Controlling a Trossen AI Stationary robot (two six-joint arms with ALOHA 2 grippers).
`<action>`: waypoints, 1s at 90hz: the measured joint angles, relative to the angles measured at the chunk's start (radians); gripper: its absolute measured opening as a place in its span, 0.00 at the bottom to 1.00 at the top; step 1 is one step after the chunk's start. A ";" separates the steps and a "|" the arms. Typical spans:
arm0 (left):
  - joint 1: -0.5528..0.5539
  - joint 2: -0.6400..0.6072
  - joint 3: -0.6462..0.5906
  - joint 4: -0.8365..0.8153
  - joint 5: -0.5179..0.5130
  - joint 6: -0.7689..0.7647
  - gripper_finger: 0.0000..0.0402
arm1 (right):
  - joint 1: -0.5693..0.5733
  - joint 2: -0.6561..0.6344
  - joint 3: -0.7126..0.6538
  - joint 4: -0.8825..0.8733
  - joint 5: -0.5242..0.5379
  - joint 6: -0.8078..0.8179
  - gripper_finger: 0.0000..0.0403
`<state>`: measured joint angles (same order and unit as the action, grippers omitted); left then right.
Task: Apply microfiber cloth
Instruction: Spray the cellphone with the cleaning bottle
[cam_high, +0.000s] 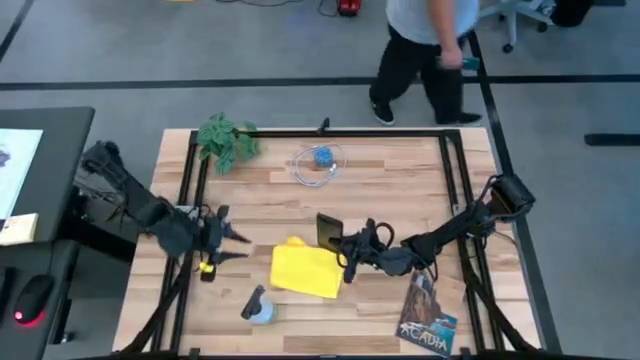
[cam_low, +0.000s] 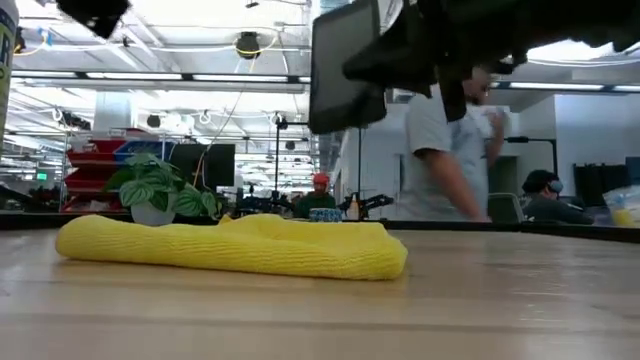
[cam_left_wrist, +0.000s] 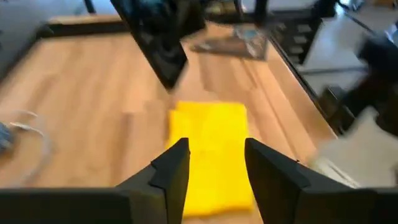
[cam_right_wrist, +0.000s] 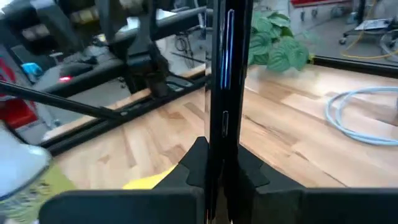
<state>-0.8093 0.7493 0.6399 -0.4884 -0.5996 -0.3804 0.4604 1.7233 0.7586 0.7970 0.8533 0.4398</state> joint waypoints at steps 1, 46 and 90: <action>-0.013 0.006 0.000 -0.005 -0.001 -0.013 0.31 | 0.000 0.000 0.000 0.001 0.000 0.000 0.03; -0.278 0.314 -0.002 -0.104 -0.056 -0.560 0.29 | -0.011 0.000 0.001 0.008 -0.015 -0.002 0.03; -0.118 0.464 -0.002 -0.363 0.033 -0.526 0.34 | -0.026 -0.001 0.016 -0.013 -0.045 0.017 0.03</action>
<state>-0.9273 1.2129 0.6376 -0.8517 -0.5667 -0.9063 0.4342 1.7226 0.7750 0.7842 0.8081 0.4563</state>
